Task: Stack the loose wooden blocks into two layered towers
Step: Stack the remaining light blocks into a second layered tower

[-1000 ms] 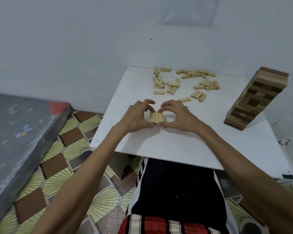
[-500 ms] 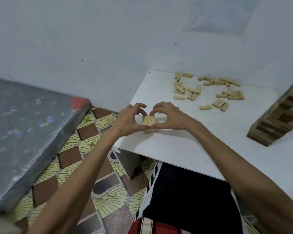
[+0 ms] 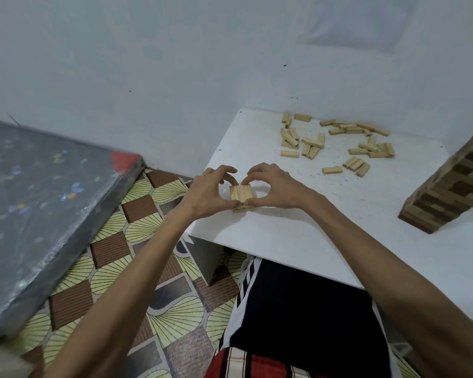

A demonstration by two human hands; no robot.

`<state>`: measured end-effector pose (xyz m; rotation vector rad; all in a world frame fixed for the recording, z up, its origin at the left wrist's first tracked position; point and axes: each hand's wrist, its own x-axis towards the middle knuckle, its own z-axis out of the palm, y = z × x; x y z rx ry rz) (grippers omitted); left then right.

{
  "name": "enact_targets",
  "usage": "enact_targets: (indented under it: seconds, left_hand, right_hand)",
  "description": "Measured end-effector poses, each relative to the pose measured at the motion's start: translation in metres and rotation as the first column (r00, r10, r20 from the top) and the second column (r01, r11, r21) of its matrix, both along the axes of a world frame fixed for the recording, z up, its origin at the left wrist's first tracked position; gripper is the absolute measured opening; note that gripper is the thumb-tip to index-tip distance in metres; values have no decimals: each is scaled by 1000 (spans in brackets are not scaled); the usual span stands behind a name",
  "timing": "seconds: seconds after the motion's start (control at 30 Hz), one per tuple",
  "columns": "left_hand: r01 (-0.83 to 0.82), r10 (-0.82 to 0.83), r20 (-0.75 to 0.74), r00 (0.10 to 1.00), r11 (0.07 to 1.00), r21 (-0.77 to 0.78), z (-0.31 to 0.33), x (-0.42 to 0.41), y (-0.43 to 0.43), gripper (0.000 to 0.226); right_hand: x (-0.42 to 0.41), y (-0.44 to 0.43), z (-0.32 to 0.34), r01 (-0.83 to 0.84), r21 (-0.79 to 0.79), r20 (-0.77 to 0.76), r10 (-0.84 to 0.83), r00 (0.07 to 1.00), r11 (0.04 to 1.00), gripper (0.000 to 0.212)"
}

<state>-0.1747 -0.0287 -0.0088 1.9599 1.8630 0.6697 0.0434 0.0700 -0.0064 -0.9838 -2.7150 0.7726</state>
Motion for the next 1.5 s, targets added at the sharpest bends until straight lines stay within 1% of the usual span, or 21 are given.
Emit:
enact_targets:
  seconds: [0.37,0.77,0.93,1.03,1.07,1.17,1.23,1.3,1.4,1.5]
  left_hand:
    - [-4,4,10,1000,1000,0,-2,1,0,76]
    - [3,-3,28,1000,1000,7,-3,2,-1,75]
    - [9,-8,67,998,1000,-20,-5,2,-3,76]
    - [18,-14,91,996,999,-42,-5,0,-5,88]
    - [17,-11,104,994,998,-53,-5,0,-6,95]
    - [13,-5,115,993,998,-69,-4,-3,-11,109]
    - [9,-1,108,994,997,-72,-4,-6,-13,112]
    - [4,3,98,995,997,-71,-3,-10,-14,102]
    - [14,-10,78,997,999,-44,-1,-12,-14,76]
    - [24,-24,87,996,1000,-4,1,-6,-10,56]
  right_hand:
    - [0,-1,-1,-6,5,1,6,1000,1000,52]
    - [3,-2,-3,6,-28,-21,-6,1000,1000,53]
    - [3,-2,-3,9,-52,-7,-10,1000,999,53]
    - [2,-2,-3,4,-66,-8,-4,1000,998,56]
    - [2,-2,-4,-1,-86,-13,0,1000,996,60]
    - [4,-2,-3,-3,-152,-14,1,1000,988,79]
    - [5,-2,-2,12,-165,-18,-15,1000,986,82]
    - [7,-2,0,29,-165,-31,-35,999,986,75]
    - [11,-4,1,64,-167,-64,-75,995,984,61]
    - [18,-6,3,107,-145,-90,-120,989,984,48]
